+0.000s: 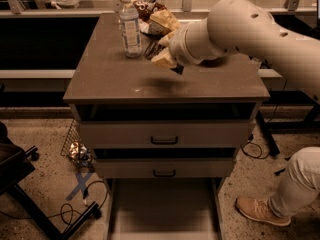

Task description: Pick rxbar chocolate from bottom drawer and place on counter

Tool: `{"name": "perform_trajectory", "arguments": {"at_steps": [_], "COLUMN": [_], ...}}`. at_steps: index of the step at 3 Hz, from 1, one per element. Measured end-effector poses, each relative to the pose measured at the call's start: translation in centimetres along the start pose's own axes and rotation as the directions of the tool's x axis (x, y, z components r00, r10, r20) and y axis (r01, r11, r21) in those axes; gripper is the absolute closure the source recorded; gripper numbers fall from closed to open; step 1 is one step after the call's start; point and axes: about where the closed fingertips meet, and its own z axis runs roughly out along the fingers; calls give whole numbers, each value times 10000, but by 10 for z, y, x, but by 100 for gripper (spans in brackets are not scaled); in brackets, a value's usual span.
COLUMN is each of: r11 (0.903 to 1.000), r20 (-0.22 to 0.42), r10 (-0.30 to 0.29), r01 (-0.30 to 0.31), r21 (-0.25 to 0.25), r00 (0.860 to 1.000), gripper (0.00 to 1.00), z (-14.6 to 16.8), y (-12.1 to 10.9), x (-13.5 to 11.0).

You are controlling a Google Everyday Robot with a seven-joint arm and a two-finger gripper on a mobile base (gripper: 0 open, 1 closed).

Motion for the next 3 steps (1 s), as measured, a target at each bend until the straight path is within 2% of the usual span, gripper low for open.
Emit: {"name": "perform_trajectory", "arguments": {"at_steps": [1, 2, 3], "r11": [9990, 9891, 9876], "r20": [677, 1068, 1063], "r10": [40, 142, 143], "r01": [-10, 17, 26], "r21": [-452, -1473, -1572], "r00": [9977, 9942, 9942], "gripper": [100, 100, 74], "z": [34, 61, 64], "y": [-9, 15, 18], "x": [-21, -37, -38]}}
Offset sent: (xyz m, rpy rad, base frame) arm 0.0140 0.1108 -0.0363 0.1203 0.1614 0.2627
